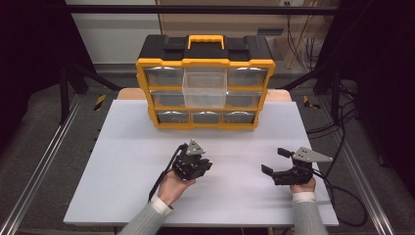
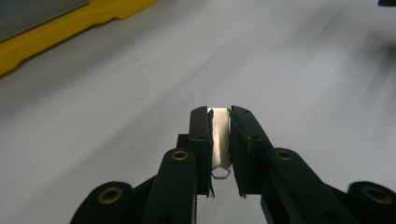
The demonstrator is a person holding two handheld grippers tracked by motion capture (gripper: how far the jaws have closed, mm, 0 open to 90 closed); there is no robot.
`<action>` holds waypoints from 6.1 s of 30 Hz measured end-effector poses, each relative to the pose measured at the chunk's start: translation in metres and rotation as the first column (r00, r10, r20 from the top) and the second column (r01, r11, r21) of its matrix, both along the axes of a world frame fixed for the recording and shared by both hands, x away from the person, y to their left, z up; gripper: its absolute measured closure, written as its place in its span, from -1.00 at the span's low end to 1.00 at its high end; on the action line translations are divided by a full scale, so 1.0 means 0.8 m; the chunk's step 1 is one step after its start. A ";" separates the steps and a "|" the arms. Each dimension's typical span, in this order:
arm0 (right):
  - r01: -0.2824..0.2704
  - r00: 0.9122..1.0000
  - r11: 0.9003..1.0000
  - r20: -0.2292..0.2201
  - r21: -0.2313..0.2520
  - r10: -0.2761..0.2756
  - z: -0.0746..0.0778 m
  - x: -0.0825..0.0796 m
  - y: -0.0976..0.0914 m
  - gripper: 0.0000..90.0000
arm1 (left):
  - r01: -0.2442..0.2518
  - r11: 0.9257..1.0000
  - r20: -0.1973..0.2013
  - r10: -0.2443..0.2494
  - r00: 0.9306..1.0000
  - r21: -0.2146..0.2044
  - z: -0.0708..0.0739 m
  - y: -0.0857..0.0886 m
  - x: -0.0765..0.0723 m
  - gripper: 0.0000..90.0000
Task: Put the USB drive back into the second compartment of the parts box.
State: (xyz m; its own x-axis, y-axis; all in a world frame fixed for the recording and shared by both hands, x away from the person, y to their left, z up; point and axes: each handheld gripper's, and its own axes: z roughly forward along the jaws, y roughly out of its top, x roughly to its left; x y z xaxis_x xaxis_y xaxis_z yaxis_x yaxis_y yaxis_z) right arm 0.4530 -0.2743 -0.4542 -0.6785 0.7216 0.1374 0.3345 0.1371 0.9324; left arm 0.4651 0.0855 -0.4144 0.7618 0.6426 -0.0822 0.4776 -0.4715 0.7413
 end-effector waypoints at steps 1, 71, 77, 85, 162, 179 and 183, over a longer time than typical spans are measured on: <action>-0.001 1.000 1.000 -0.002 0.000 0.001 0.000 0.000 0.000 -0.94 | 0.000 1.000 0.007 0.000 1.000 0.000 0.003 0.003 0.000 0.75; -0.007 1.000 1.000 -0.003 0.009 0.007 0.000 0.000 -0.001 -0.94 | -0.048 0.983 0.268 0.094 0.959 -0.175 0.236 0.098 0.015 0.75; -0.007 1.000 1.000 -0.003 0.009 0.007 0.000 0.000 -0.001 -0.94 | -0.047 0.983 0.277 0.096 0.956 -0.177 0.247 0.095 0.017 0.75; -0.007 1.000 1.000 -0.003 0.008 0.007 0.000 0.000 -0.001 -0.94 | -0.048 0.982 0.291 0.101 0.951 -0.185 0.263 0.091 0.020 0.75; -0.008 1.000 1.000 -0.002 0.006 0.008 0.000 0.000 -0.001 -0.94 | -0.144 0.986 0.244 0.161 0.956 -0.085 0.241 0.030 0.125 0.74; -0.007 1.000 1.000 -0.002 0.008 0.007 0.000 0.000 -0.001 -0.94 | -0.160 0.974 0.266 0.199 0.943 -0.162 0.250 0.037 0.114 0.05; -0.007 1.000 1.000 -0.001 0.009 0.007 0.000 0.000 -0.001 -0.94 | -0.158 0.969 0.297 0.210 0.931 -0.190 0.251 0.040 0.107 -0.22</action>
